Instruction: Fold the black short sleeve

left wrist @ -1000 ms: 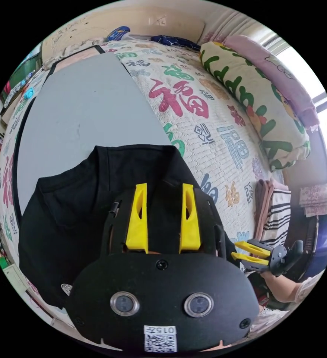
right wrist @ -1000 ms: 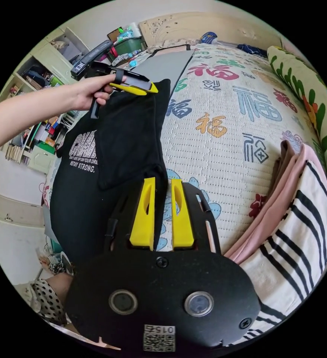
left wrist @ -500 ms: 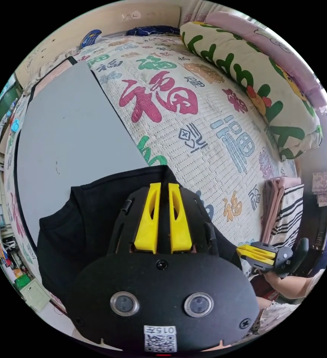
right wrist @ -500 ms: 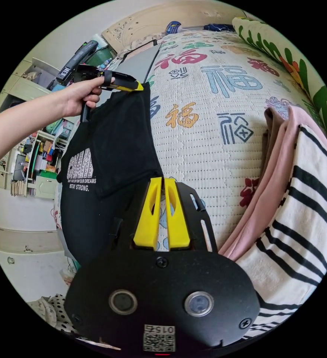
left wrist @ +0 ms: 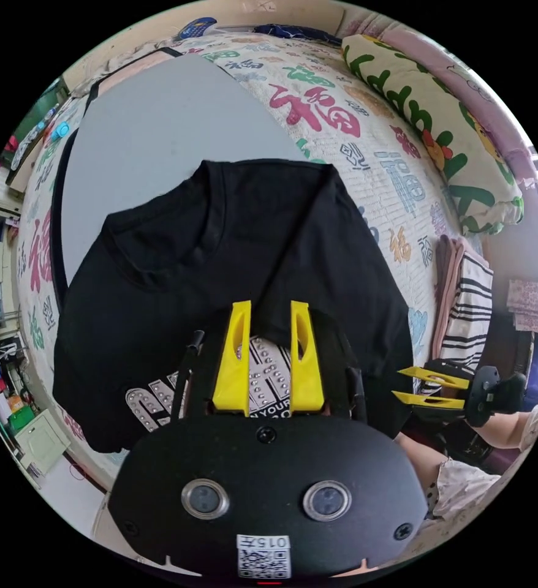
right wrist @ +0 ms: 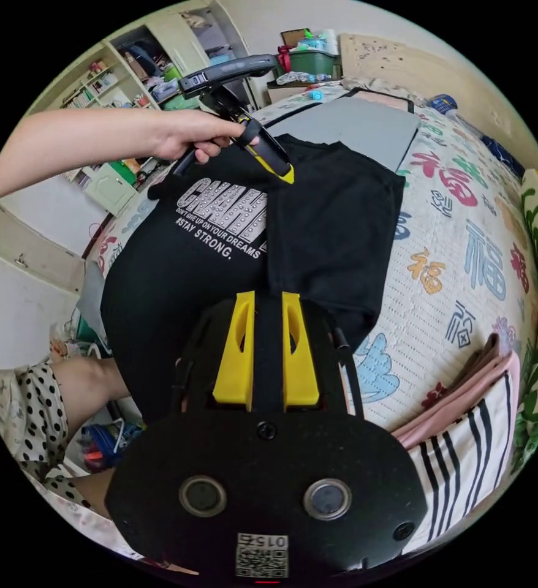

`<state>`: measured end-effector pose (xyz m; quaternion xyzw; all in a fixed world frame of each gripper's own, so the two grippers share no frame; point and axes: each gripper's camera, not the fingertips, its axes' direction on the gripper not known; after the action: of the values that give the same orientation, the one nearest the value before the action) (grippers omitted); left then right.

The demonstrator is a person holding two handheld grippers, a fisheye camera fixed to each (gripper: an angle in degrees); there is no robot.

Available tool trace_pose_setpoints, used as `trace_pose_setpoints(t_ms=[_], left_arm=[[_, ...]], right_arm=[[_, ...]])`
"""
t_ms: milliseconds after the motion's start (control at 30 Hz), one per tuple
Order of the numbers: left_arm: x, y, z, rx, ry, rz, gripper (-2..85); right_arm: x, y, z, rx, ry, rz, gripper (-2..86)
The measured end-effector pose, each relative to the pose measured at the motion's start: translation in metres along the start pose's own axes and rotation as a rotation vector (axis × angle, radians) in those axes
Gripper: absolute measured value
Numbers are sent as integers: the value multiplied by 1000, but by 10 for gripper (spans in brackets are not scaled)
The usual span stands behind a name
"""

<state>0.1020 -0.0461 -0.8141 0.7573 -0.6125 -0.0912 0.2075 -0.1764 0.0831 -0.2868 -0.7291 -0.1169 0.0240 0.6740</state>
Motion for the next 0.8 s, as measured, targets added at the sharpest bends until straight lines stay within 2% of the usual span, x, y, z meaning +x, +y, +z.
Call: trace_pose_setpoints(t_ms=[167, 400, 500, 567, 600, 667, 800], left_arm=[[-23, 48, 15, 62, -51, -19, 82], [-34, 102, 7, 147, -86, 58, 77], [-43, 125, 3, 158, -91, 86, 72], [-61, 144, -5, 138, 1, 160, 43], [-69, 154, -12, 168, 42, 165, 38], [-115, 224, -58, 421, 154, 105, 30], [-209, 363, -97, 562, 201, -93, 58]], right_arm=[[-11, -16, 84, -134, 151, -12, 50], [-30, -27, 147, -181, 355, -102, 44], [-37, -45, 175, -300, 417, -60, 39], [-41, -59, 175, -389, 381, 32, 63], [-44, -61, 170, -388, 365, 43, 64], [-60, -74, 149, -385, 352, 56, 62], [-90, -125, 141, -337, 300, 45, 45]])
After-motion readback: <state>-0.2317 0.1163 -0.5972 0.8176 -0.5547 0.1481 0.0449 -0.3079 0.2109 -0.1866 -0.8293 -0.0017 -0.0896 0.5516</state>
